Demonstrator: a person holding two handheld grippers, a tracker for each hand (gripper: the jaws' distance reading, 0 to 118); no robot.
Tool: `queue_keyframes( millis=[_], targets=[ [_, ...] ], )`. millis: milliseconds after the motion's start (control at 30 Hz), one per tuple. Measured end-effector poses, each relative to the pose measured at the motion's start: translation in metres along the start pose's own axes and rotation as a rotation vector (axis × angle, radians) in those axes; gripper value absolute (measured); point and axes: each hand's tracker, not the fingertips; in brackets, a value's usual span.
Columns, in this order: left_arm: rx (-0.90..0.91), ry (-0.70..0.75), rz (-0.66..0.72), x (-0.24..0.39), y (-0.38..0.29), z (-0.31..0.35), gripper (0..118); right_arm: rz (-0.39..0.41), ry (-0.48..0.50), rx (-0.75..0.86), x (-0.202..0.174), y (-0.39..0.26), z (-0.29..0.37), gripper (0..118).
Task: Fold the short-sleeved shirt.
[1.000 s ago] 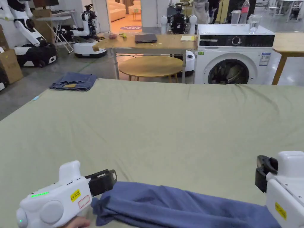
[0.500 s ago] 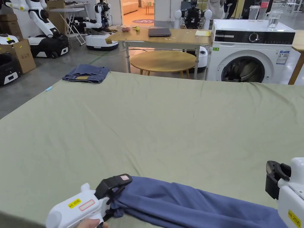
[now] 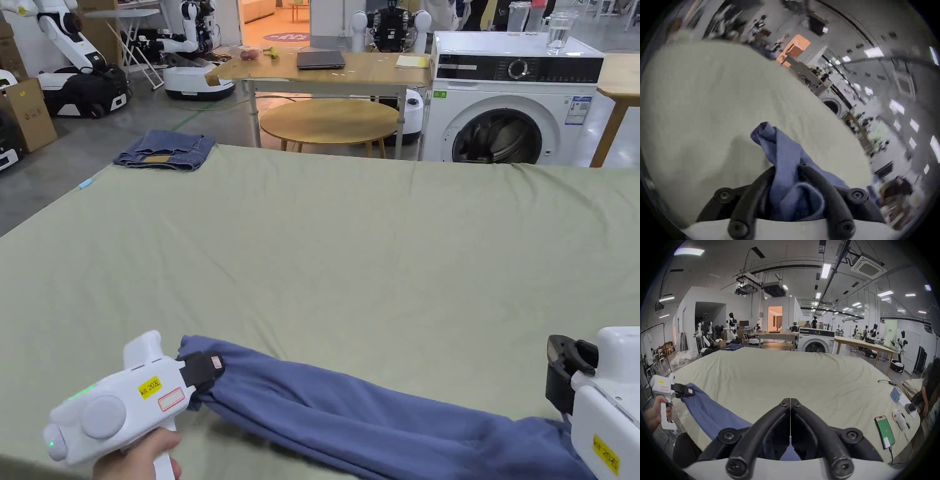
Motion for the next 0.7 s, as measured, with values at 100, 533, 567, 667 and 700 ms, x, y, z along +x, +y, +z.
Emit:
queue_keyframes(
  millis=[100,533,567,667,700],
  targets=[
    [0.047,0.006,-0.234,0.054,0.002,0.016,4,0.003,0.006,-0.003,-0.003,-0.002,0.0,0],
    [-0.153,0.077,-1.156,0.247,-0.156,-0.058,4,-0.019,-0.021,-0.014,0.017,-0.017,0.011,0],
    [-0.137,0.093,-1.169,0.245,-0.164,-0.063,4,-0.021,-0.027,-0.016,0.02,-0.02,0.012,0],
    [-0.147,0.051,-1.107,0.245,-0.152,-0.057,23,-0.044,-0.016,-0.007,0.03,-0.024,0.015,0],
    [-0.122,0.008,-1.061,0.246,-0.144,-0.049,37,-0.05,-0.017,-0.002,0.032,-0.024,0.016,0]
  ],
)
